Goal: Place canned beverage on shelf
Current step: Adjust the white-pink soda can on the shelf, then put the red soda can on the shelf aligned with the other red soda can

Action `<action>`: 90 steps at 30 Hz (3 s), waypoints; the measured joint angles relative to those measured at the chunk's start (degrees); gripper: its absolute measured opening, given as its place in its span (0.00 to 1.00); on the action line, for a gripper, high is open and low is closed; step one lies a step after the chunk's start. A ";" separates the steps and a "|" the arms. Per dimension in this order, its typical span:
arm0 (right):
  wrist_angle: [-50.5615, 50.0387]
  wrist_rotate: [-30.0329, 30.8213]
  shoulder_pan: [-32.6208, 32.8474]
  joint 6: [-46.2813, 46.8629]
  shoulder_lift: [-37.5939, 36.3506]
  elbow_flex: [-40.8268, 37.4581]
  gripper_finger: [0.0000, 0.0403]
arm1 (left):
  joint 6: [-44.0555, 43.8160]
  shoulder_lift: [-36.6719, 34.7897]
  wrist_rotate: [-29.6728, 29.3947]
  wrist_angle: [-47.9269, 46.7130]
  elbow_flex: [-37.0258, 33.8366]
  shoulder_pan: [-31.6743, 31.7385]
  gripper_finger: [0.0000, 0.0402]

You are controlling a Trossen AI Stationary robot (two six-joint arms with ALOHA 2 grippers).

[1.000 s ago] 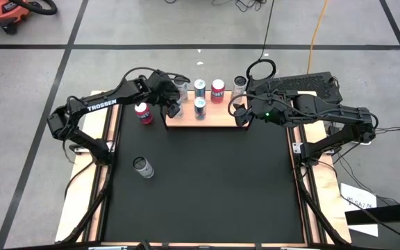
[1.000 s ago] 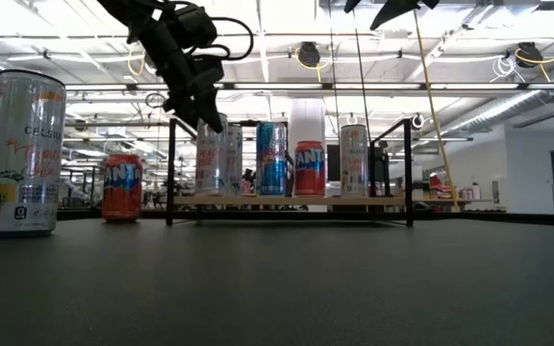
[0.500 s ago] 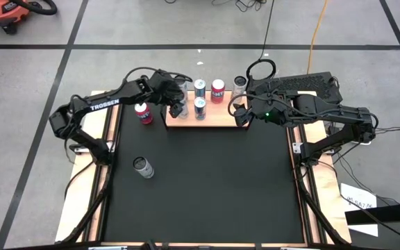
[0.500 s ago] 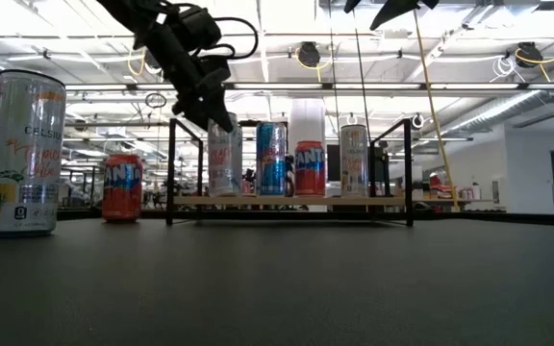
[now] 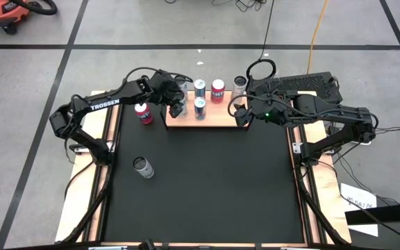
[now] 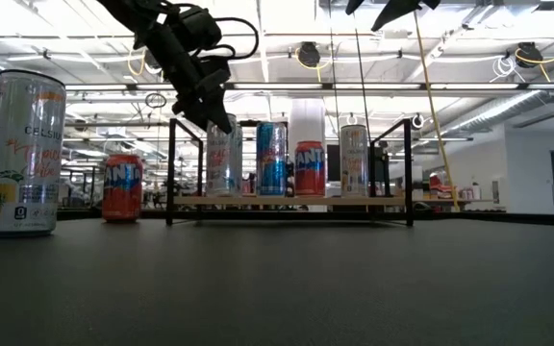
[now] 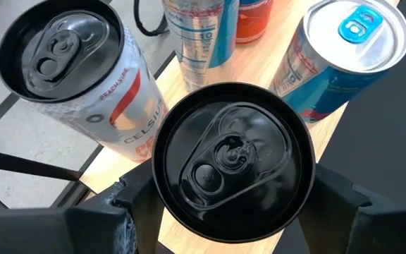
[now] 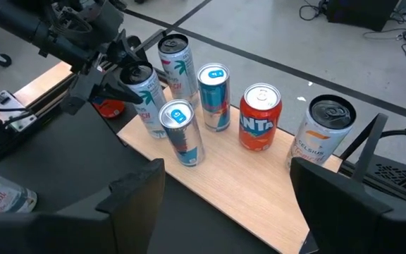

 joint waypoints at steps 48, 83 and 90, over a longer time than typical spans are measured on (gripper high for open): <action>-0.24 0.25 -0.14 1.33 -0.02 0.00 0.73 | -2.17 -9.74 -0.11 -10.18 9.87 1.96 0.85; -0.37 -0.13 0.14 2.47 -0.02 0.00 0.73 | -9.75 -21.49 0.53 -6.56 -15.28 17.11 0.85; -0.68 -0.09 0.14 3.26 -0.02 0.00 0.73 | -11.12 -20.77 0.48 -7.59 -15.28 17.29 0.85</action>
